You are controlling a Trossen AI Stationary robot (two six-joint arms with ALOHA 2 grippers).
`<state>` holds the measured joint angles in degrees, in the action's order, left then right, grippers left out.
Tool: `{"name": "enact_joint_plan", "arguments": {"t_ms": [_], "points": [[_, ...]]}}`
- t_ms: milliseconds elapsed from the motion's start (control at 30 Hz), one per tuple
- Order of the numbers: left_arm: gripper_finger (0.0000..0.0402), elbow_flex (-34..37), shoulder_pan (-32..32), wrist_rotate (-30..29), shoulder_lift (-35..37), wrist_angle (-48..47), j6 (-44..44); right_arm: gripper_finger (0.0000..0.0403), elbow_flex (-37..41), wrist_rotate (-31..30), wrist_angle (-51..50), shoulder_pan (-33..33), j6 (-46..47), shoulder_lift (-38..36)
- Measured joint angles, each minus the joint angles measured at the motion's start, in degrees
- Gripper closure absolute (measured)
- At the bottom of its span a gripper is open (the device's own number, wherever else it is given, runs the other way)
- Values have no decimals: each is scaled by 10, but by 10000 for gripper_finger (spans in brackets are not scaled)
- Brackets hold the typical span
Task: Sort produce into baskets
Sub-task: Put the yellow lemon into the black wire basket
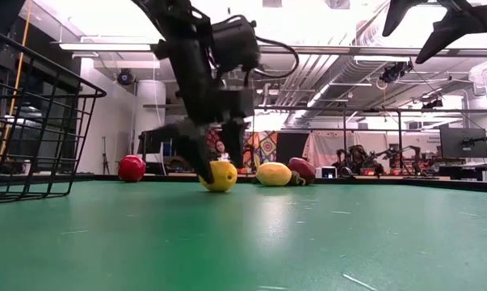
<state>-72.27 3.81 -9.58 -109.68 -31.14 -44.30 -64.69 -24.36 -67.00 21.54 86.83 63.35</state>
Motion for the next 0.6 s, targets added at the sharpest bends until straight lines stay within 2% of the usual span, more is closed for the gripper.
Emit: {"name": "enact_joint_plan", "arguments": {"t_ms": [200, 300, 367, 533, 600], "points": [[56, -1, 3, -29, -29, 13, -1, 70, 0, 0, 0, 0, -4, 0], [77, -2, 2, -40, -31, 3, 10, 70, 0, 0, 0, 0, -4, 0], [112, -2, 2, -35, -31, -1, 22, 70, 0, 1, 0, 0, -4, 0], [248, -32, 4, -53, -18, -55, 111, 70, 0, -4, 0, 0, -4, 0], [253, -59, 8, -43, 7, -81, 166, 70, 0, -21, 2, 0, -4, 0]]}}
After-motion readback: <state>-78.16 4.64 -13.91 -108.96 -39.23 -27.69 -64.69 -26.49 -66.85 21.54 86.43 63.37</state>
